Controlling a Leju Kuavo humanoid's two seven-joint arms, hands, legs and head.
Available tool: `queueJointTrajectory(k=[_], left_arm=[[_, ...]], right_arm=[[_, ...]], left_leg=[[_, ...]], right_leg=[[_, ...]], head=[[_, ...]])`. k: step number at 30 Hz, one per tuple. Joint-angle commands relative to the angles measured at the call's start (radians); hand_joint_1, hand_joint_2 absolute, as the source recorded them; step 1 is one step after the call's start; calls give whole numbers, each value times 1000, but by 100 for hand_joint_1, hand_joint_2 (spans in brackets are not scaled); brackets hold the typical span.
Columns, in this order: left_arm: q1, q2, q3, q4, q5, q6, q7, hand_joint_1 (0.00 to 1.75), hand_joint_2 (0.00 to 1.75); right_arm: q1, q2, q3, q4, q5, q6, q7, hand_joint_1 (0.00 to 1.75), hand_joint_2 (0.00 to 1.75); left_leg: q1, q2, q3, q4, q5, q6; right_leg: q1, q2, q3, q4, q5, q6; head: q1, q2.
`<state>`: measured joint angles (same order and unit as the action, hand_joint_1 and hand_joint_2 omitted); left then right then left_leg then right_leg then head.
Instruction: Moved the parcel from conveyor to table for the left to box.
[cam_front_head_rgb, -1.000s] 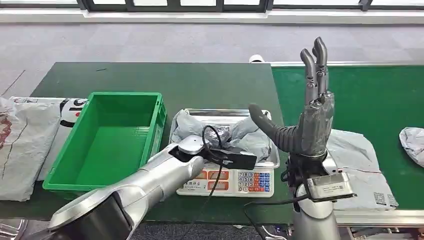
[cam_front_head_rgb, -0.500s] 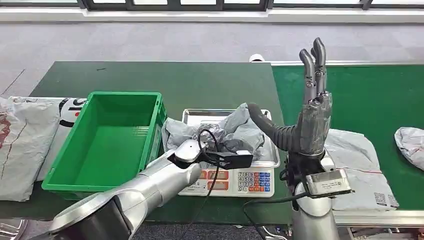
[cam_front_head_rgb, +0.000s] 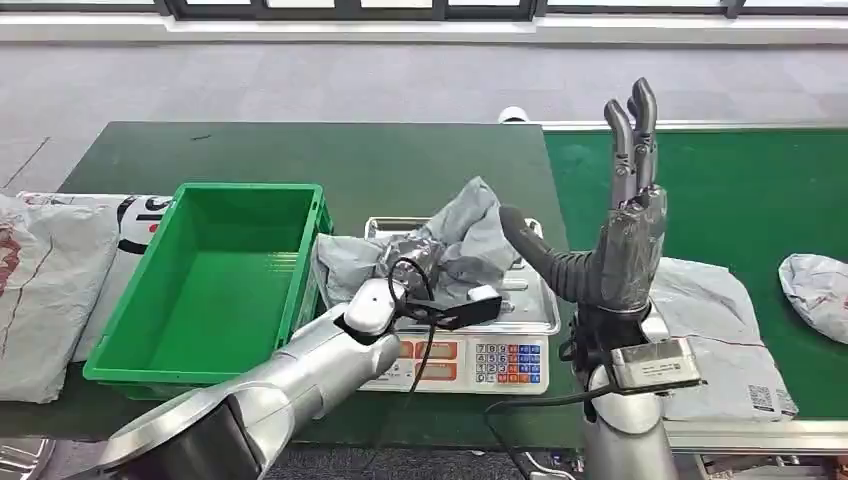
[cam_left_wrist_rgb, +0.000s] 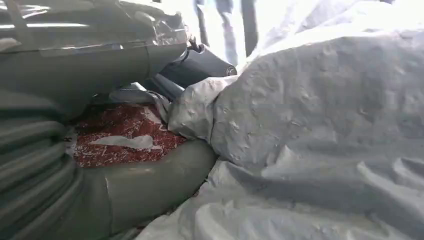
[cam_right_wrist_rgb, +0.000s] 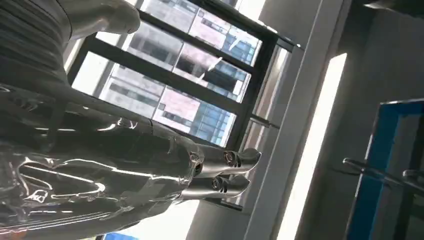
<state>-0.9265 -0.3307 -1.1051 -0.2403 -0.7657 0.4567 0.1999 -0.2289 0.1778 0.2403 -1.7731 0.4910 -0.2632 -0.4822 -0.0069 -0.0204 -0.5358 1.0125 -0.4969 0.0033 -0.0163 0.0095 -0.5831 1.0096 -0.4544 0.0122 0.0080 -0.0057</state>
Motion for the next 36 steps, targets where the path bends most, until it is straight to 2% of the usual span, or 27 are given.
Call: queueJointTrajectory(k=[1, 4, 6, 7, 8, 9, 11, 12, 13, 15, 16, 18, 21, 24, 25, 26, 28, 31, 33, 35, 36], left_arm=[[-40, 46, 125, -27, -83, 80, -38, 175, 175], [-60, 62, 204, -43, -156, 167, -16, 175, 175], [-101, 111, 271, -62, -199, 236, 20, 175, 175], [-115, 184, 332, -167, -289, 241, 117, 175, 175], [-81, 268, 593, -352, -419, 241, 158, 175, 175], [-156, 300, 777, -245, -398, 241, -38, 175, 175], [-189, 302, 960, -193, -413, 241, -162, 175, 175], [-189, 302, 960, -193, -413, 241, -162, 175, 175], [-189, 302, 960, -193, -413, 241, -162, 175, 175], [-189, 302, 960, -193, -413, 241, -162, 175, 175], [-148, 268, 1013, -234, -460, 241, -145, 175, 175], [-156, 267, 1062, -204, -484, 230, -150, 175, 175], [-171, 293, 1105, -135, -541, 220, -94, 175, 175], [-176, 337, 1188, -87, -523, 195, -58, 175, 175], [-182, 360, 1208, -69, -540, 191, -12, 175, 175], [-185, 374, 1224, -59, -543, 173, 9, 175, 175], [-177, 393, 1253, -42, -549, 138, 29, 175, 175], [-120, 394, 1313, -26, -543, 101, 73, 175, 175], [-59, 388, 1383, -28, -501, 90, 45, 175, 175], [-25, 390, 1395, -22, -502, 95, 32, 175, 175], [12, 389, 1394, -27, -527, 62, 49, 175, 175]], right_arm=[[60, -56, 9, -10, 9, -52, -4, 0, 175], [111, -70, 5, -47, 21, -94, -11, 0, 175], [134, -75, 7, -62, 24, -111, -15, 0, 175], [145, -81, 13, -70, 28, -120, -14, 0, 175], [178, -111, 18, -78, 39, -153, 7, 0, 175], [216, -131, 12, -82, 17, -185, -15, 0, 175], [253, -129, -2, -95, 9, -188, -44, 0, 175], [253, -129, -2, -95, 9, -188, -44, 0, 175], [253, -129, -2, -95, 9, -188, -44, 0, 175], [253, -129, -2, -95, 9, -188, -44, 0, 175], [252, -118, -3, -104, 24, -182, -32, 0, 175], [257, -112, -8, -111, 33, -179, -27, 0, 175], [247, -105, -13, -101, 31, -166, -29, 0, 175], [236, -94, -18, -97, 33, -157, -30, 0, 175], [233, -92, -17, -100, 37, -152, -28, 0, 175], [230, -92, -17, -100, 41, -150, -24, 0, 175], [234, -97, -19, -100, 47, -153, -16, 0, 175], [255, -117, -21, -103, 46, -155, -12, 0, 175], [265, -131, -23, -92, 53, -145, -4, 0, 175], [258, -133, -23, -77, 55, -138, -4, 0, 175], [230, -128, -23, -48, 94, -112, 40, 0, 175]], left_leg=[[2, 2, -1, -1, 0, -1], [2, 0, -2, 0, 0, -1], [1, 0, -5, 0, 0, -1], [2, 2, -6, 0, 0, -2], [1, 3, -7, 1, 0, -1], [2, 5, -7, 1, 0, -2], [3, 10, -7, 1, 0, -3], [2, 6, -8, 2, 0, -2], [3, 10, -8, 2, 0, -3], [3, 9, -6, 0, 0, -3], [2, 13, -5, -1, 0, -3], [3, 10, -4, -2, 0, -3], [3, 3, -6, -1, 2, -4], [3, 8, -6, -2, 1, -4], [3, 7, -7, -1, 1, -4], [3, 11, -6, -2, 1, -4], [3, 9, -6, -2, 2, -5], [4, 8, -5, -4, 2, -5], [4, 7, -4, -5, 3, -5], [3, 6, -2, -6, 3, -4], [3, 5, -4, -4, 2, -4]], right_leg=[[2, 0, -1, -2, 1, -1], [2, -2, -2, -2, 1, -1], [1, -1, -4, 0, 0, -1], [2, 0, -5, -1, 1, -1], [1, 2, -7, 0, 1, -1], [2, 3, -7, 0, 2, -1], [2, 7, -10, 0, 3, -2], [2, 4, -9, 1, 1, -1], [3, 7, -10, 1, 2, -3], [3, 8, -10, 0, 3, -3], [2, 11, -10, 0, 3, -3], [3, 8, -9, -1, 3, -4], [3, 3, -8, -1, 2, -3], [3, 7, -8, -1, 3, -3], [3, 6, -8, 0, 2, -3], [3, 9, -9, -1, 4, -4], [3, 9, -9, 0, 3, -4], [3, 7, -8, -2, 3, -4], [4, 6, -7, -3, 3, -4], [3, 6, -5, -4, 3, -3], [3, 5, -6, -2, 2, -3]], head=[[0, 0], [0, 0], [0, 0], [0, 0], [0, 0], [0, 0], [0, 0], [0, 0], [0, 0], [0, 0], [0, 0], [0, 0], [0, 0], [0, 0], [0, 0], [0, 0], [0, 0], [0, 0], [0, 0], [0, 0], [0, 0]])
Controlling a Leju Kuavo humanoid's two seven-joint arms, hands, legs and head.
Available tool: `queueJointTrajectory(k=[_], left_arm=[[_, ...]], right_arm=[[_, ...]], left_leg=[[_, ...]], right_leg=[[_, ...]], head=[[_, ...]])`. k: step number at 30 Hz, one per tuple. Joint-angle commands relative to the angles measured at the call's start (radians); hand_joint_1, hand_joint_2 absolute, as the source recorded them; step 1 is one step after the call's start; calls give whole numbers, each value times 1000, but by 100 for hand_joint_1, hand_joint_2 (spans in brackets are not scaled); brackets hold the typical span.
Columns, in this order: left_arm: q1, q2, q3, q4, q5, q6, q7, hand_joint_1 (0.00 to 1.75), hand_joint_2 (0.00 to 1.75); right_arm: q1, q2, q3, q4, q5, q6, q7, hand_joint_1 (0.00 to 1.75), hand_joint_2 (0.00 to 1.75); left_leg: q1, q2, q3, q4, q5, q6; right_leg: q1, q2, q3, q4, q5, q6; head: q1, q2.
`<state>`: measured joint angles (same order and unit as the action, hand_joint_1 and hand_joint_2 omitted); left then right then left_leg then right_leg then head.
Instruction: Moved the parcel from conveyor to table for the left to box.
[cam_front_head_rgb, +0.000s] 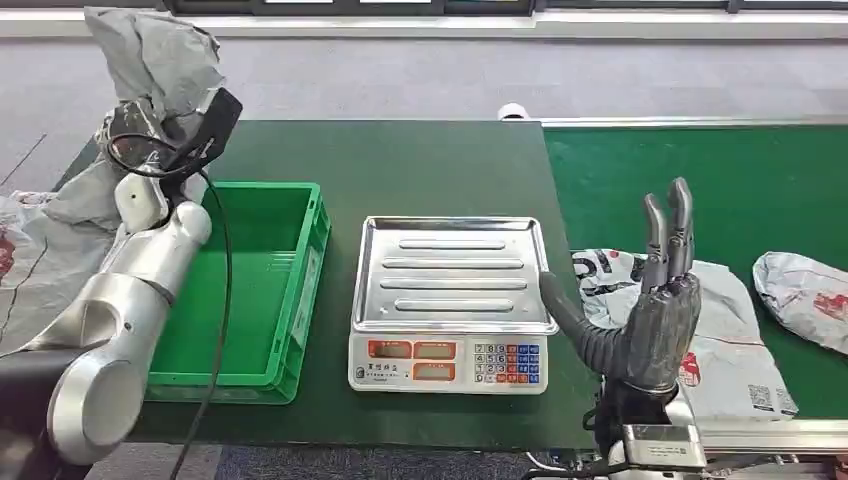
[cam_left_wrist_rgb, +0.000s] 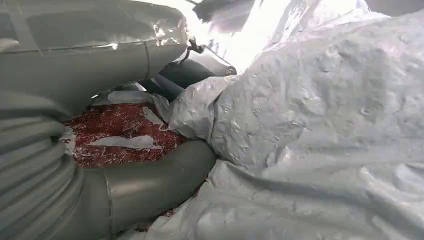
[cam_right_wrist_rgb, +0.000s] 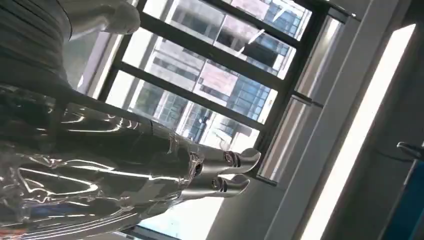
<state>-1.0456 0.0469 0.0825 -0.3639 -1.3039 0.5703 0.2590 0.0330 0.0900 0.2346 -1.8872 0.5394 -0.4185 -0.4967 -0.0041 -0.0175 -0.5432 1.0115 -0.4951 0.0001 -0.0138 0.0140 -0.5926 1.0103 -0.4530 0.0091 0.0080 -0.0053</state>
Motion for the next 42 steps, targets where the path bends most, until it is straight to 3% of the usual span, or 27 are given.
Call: queueJointTrajectory(k=[1, 2, 4, 9, 10, 11, 12, 13, 16, 17, 18, 20, 28, 29, 31, 34, 37, 39, 42], left_arm=[[146, 9, 213, 96, 10, -43, -18, 175, 175], [164, 4, 236, 89, 17, -48, -24, 155, 175], [182, -6, 274, 76, 45, -25, -81, 40, 175], [176, -13, 286, 70, 50, -22, -93, 40, 175], [176, -16, 297, 63, 54, -16, -107, 7, 175], [176, -28, 337, 53, 91, -14, -177, 0, 175], [177, -45, 375, 33, 139, 9, -259, 0, 0], [180, -67, 413, 13, 191, 11, -341, 0, 0], [245, -178, 527, -134, 556, -198, -749, 0, 0], [295, -211, 493, -207, 623, -248, -782, 0, 0], [384, -259, 423, -360, 749, -307, -805, 0, 0], [511, -285, 288, -559, 856, -311, -747, 0, 0], [510, -238, 215, -554, 927, -289, -715, 0, 0], [506, -236, 212, -547, 953, -291, -734, 0, 0], [556, -249, 174, -625, 1013, -290, -759, 0, 0], [833, -330, 65, -1054, 1127, -198, -834, 0, 0], [1050, -351, -102, -1317, 1075, -41, -855, 0, 0], [1092, -309, -198, -1329, 1084, -37, -801, 0, 0], [1069, -284, -210, -1287, 1148, -48, -855, 0, 0]], right_arm=[[-47, -36, -19, 82, 53, 48, 62, 0, 175], [-71, -29, -23, 104, 80, 63, 95, 0, 175], [-96, -22, -32, 128, 91, 69, 110, 0, 175], [-102, -23, -43, 133, 91, 73, 115, 0, 175], [-95, -21, -46, 126, 92, 72, 115, 0, 175], [-92, -18, -56, 124, 95, 69, 117, 0, 175], [-91, -18, -69, 126, 97, 66, 123, 0, 175], [-93, -22, -89, 132, 92, 66, 124, 0, 175], [-75, -35, -167, 144, 55, 61, 109, 0, 175], [-63, -30, -192, 141, 55, 62, 102, 0, 0], [-45, -19, -224, 130, 56, 62, 93, 0, 0], [-20, -9, -247, 107, 59, 74, 81, 0, 0], [-24, -1, -241, 105, 68, 74, 84, 0, 0], [-25, 0, -242, 107, 69, 71, 86, 0, 175], [-16, 1, -250, 105, 78, 57, 91, 0, 175], [9, -3, -308, 142, 247, 13, 220, 0, 175], [13, -8, -408, 238, 499, 43, 406, 0, 175], [-7, -12, -499, 331, 529, 16, 427, 0, 175], [-56, -61, -597, 486, 568, -11, 435, 0, 175]], left_leg=[[0, 4, 5, -4, 0, 0], [1, 6, 5, -5, 1, 0], [1, 7, 5, -5, 1, 0], [1, 2, 0, 0, 0, -1], [1, 1, 0, -1, 1, -1], [1, 1, 0, -1, 0, -1], [1, 1, 0, -2, 1, -1], [1, 0, 0, 0, 0, -1], [1, -2, 0, -1, 1, -1], [1, -3, 0, -1, 1, 0], [1, -3, 0, -2, 2, 0], [0, -4, 3, -5, 2, 0], [-2, 2, 0, 0, -3, 1], [-1, 2, 0, -1, -3, 1], [-1, 1, -1, -1, -2, 1], [-1, 3, 0, -1, -3, 2], [-1, 7, 4, -3, -5, 2], [0, 8, 5, -3, -7, 2], [0, 4, 8, -5, -8, 3]], right_leg=[[0, 2, 4, -4, 1, 0], [1, 3, 4, -6, 2, 0], [1, 5, 4, -6, 3, 0], [1, 0, 1, -2, 1, 0], [1, -1, 2, -4, 1, -1], [1, -1, 1, -2, 1, -1], [2, -1, 2, -4, 1, -1], [1, -1, 1, -2, 0, 0], [2, -4, 2, -4, 1, 0], [1, -5, 2, -4, 0, 0], [1, -6, 3, -6, 1, 0], [0, -7, 6, -8, 1, 1], [-2, 0, 0, -2, 0, 0], [-1, -1, 0, -3, 0, 0], [0, -2, -1, -3, 0, 0], [0, 1, 0, -4, 0, 1], [0, 4, 3, -6, -1, 1], [0, 5, 4, -6, -2, 2], [1, -1, 9, -10, -4, 3]], head=[[0, 0], [0, 0], [0, 0], [0, 0], [0, 0], [0, 0], [0, 0], [0, 0], [0, 0], [0, 0], [0, 0], [0, 0], [0, 0], [0, 0], [0, 0], [0, 0], [0, 0], [0, 0], [0, 0]])
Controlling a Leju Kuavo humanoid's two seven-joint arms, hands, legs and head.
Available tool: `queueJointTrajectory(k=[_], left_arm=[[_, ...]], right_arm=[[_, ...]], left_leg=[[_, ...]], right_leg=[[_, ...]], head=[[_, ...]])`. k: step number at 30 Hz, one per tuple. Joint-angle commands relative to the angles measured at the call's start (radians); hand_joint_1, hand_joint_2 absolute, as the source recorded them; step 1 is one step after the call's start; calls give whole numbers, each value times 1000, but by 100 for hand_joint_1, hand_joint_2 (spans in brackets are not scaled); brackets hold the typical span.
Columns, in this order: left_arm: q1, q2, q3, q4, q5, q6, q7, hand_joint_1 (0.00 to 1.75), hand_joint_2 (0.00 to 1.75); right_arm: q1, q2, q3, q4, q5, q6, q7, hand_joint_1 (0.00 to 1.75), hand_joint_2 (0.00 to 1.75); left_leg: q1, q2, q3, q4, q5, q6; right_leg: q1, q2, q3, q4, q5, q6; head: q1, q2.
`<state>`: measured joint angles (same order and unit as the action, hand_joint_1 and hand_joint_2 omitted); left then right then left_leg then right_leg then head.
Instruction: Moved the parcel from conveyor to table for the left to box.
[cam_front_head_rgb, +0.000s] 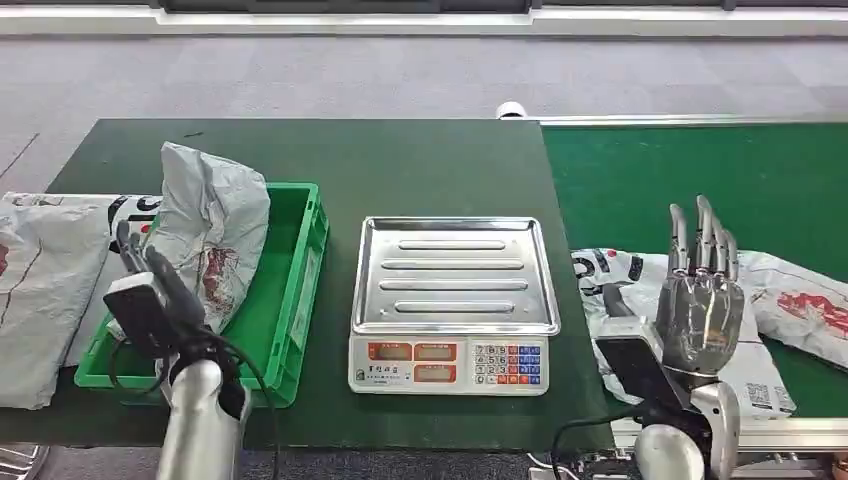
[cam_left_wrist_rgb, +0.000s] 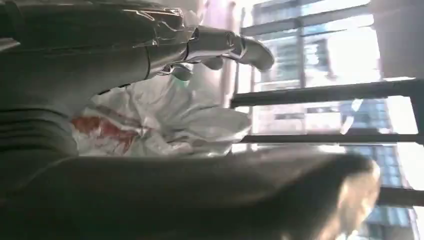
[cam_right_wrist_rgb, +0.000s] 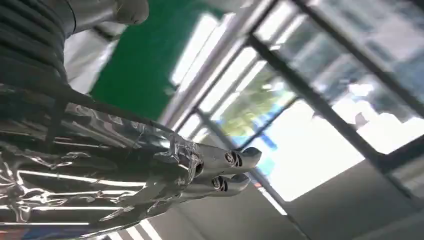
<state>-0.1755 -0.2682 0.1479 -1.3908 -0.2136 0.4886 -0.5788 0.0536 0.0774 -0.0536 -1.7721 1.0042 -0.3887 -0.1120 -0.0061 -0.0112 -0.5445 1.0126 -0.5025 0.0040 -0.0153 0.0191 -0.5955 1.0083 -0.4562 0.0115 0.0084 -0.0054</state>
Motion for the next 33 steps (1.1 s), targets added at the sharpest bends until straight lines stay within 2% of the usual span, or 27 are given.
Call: queueJointTrajectory(k=[1, 2, 3, 6, 9, 11, 12, 15, 17, 29, 33], left_arm=[[187, 44, -278, -249, 67, 9, -33, 0, 0], [177, 53, -279, -239, 81, -31, -26, 0, 0], [164, 45, -255, -217, 91, -47, -29, 0, 0], [133, 37, -237, -171, 89, -45, -40, 0, 0], [105, 38, -234, -148, 73, -35, -44, 0, 0], [96, 37, -232, -141, 46, -24, -33, 0, 0], [89, 37, -230, -130, 42, -38, -18, 0, 0], [74, 40, -228, -102, 39, -48, -12, 0, 0], [54, 46, -238, -74, 36, -60, -15, 0, 0], [46, 43, -240, -66, 36, -59, -15, 0, 0], [39, 43, -253, -60, 32, -68, -6, 0, 0]], right_arm=[[-129, -80, -337, 463, 123, -31, 60, 0, 175], [-180, -102, -362, 547, 124, -30, 48, 0, 175], [-282, -143, -399, 716, 136, -23, 61, 0, 175], [-435, -217, -446, 1024, 157, -79, 64, 0, 175], [-450, -247, -486, 1146, 175, -153, 66, 0, 175], [-405, -228, -519, 1142, 138, -172, 31, 0, 175], [-395, -227, -525, 1148, 177, -174, 68, 0, 175], [-398, -216, -543, 1142, 178, -175, 68, 0, 175], [-417, -217, -551, 1166, 201, -123, 101, 0, 175], [-425, -214, -549, 1172, 209, -124, 111, 0, 175], [-474, -219, -555, 1266, 241, -33, 140, 0, 175]], left_leg=[[3, -3, 7, -5, 0, -1], [0, -6, 4, -4, 1, 1], [1, -8, 6, -6, 1, 1], [1, 0, 5, -4, 1, 1], [1, -4, 2, -4, 3, 1], [1, -6, 0, -5, 2, 1], [0, -8, 6, 0, 1, 1], [1, -13, 7, -2, 2, 4], [0, -8, 7, -1, 1, 3], [-1, -7, 3, 1, 0, 4], [-1, -6, 3, 1, 0, 4]], right_leg=[[3, -6, 10, -8, 0, 0], [1, -8, 9, -7, 0, 3], [1, -10, 11, -9, 0, 4], [0, -3, 10, -9, 2, 5], [1, -7, 13, -11, 4, 5], [1, -9, 14, -10, 2, 4], [0, -10, 10, -7, 1, 5], [1, -16, 15, -7, 0, 5], [0, -11, 13, -5, 0, 5], [-1, -8, 8, -3, -1, 6], [-1, -8, 9, -3, -1, 5]], head=[[0, 0], [0, 0], [0, 0], [0, 0], [0, 0], [-1, 0], [-1, 0], [0, 0], [0, 0], [0, 0], [0, 0]])
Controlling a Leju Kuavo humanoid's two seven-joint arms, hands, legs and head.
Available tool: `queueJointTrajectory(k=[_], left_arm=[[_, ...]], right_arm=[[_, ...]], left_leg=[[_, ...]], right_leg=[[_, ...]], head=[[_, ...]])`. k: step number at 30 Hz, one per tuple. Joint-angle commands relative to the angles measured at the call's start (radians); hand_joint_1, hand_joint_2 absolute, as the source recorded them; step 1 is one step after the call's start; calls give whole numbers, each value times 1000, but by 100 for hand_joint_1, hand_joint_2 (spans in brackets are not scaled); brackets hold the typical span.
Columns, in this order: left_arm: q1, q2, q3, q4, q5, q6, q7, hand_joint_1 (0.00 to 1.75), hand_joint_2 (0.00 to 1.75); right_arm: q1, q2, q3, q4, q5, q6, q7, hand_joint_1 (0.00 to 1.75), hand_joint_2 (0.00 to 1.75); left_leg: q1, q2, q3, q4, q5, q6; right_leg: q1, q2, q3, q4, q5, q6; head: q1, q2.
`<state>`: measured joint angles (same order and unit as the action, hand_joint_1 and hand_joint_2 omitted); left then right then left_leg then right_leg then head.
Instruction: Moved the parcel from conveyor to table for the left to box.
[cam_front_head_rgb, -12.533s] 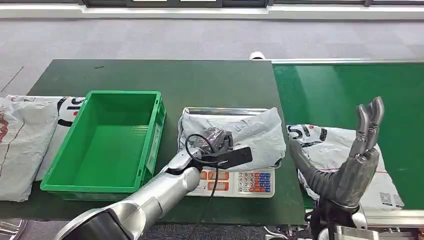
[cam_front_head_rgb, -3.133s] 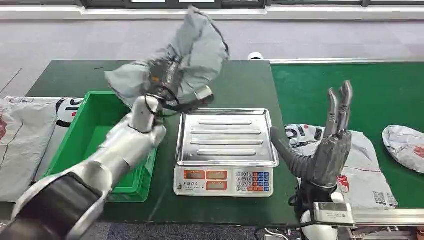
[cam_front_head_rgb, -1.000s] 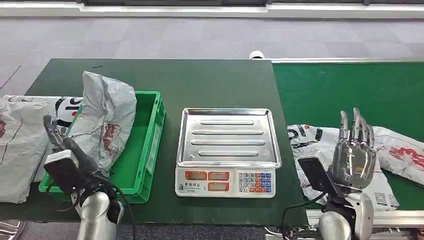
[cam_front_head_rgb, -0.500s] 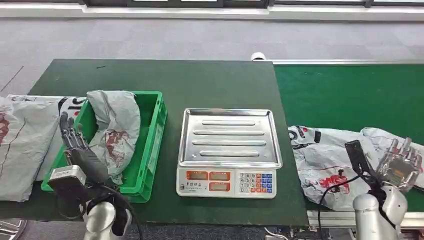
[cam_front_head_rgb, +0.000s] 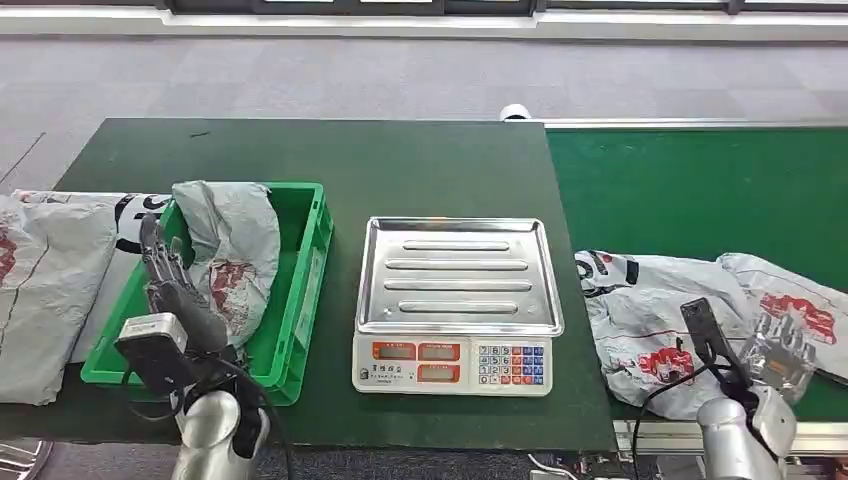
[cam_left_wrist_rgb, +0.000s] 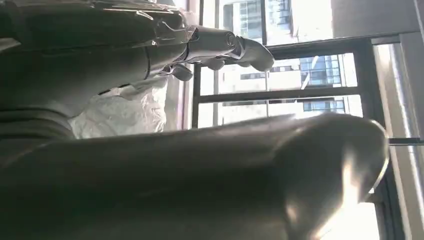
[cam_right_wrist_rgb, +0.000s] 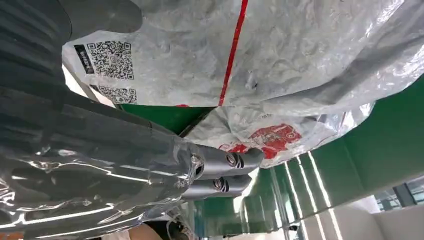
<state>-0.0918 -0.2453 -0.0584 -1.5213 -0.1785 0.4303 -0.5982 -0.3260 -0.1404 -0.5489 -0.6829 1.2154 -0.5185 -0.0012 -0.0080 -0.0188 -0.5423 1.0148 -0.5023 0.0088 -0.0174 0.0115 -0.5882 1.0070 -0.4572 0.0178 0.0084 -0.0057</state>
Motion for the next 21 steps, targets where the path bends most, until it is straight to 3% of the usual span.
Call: queueJointTrajectory(k=[1, 4, 19, 20, 21], left_arm=[[-46, 22, -52, 70, -4, -14, 15, 0, 0], [-53, 17, -55, 75, -24, -12, 36, 0, 0], [-70, 33, -103, 121, -60, -13, 64, 0, 0], [-73, 33, -106, 125, -61, -12, 64, 0, 0], [-74, 33, -106, 127, -61, -12, 65, 0, 0]], right_arm=[[-102, -1, -55, 196, 31, 105, 35, 0, 175], [-140, 10, -50, 254, 16, 192, -20, 0, 175], [-180, 46, 26, 354, -8, 476, -99, 2, 175], [-178, 46, 31, 356, -8, 484, -106, 120, 175], [-177, 47, 33, 356, -8, 487, -108, 120, 175]], left_leg=[[1, 2, 2, -2, 1, -2], [1, 3, 2, -3, 1, -2], [3, 6, 5, -3, 2, -2], [2, 5, 6, -1, 1, -2], [3, 5, 7, -3, 2, -2]], right_leg=[[2, -1, 2, -3, 1, -1], [1, 0, 2, -3, 2, -2], [3, 4, 5, -4, 3, -2], [2, 4, 5, -2, 2, -1], [3, 3, 6, -4, 3, -2]], head=[[0, 0], [0, 0], [0, 0], [0, 0], [0, 0]])
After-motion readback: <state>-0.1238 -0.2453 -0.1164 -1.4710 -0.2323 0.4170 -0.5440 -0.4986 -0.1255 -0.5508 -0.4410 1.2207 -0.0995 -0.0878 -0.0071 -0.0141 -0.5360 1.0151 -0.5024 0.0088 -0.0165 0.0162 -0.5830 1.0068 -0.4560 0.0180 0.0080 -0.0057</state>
